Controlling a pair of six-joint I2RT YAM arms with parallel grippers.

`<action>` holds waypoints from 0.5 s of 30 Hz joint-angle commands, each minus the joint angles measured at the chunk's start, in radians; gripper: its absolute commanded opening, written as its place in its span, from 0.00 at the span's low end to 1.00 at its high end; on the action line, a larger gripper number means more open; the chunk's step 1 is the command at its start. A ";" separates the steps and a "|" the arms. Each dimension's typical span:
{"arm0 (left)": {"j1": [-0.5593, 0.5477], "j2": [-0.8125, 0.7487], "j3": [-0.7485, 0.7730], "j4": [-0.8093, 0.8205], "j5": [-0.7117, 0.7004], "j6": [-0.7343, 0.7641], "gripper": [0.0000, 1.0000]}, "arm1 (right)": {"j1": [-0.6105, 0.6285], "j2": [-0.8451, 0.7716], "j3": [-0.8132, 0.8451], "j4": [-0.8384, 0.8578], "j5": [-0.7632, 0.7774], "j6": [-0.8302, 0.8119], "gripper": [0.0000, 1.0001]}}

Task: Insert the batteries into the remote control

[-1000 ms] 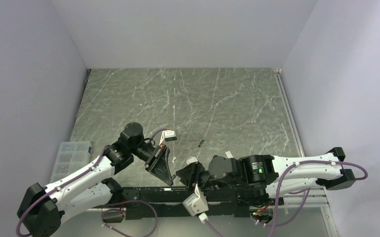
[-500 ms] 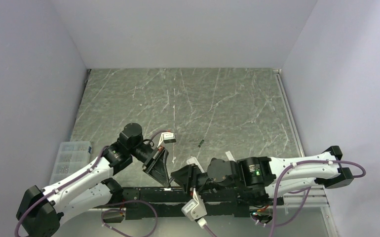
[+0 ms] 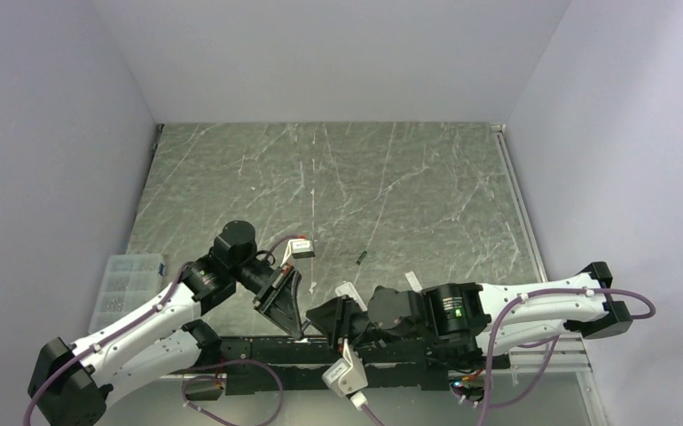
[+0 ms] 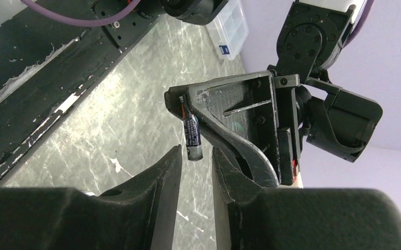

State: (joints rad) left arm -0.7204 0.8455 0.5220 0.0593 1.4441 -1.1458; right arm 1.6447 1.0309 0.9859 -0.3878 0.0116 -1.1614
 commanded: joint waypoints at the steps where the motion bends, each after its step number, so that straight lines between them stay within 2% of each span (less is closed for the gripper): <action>1: -0.002 -0.024 0.029 0.019 0.035 0.011 0.00 | 0.006 0.003 -0.010 0.046 0.012 -0.018 0.29; 15: -0.003 -0.036 0.028 -0.015 0.038 0.031 0.00 | 0.007 0.017 -0.004 0.078 -0.005 -0.028 0.22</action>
State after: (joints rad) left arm -0.7204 0.8261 0.5220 0.0422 1.4448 -1.1439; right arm 1.6447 1.0531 0.9783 -0.3576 0.0174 -1.1824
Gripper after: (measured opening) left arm 0.043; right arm 0.223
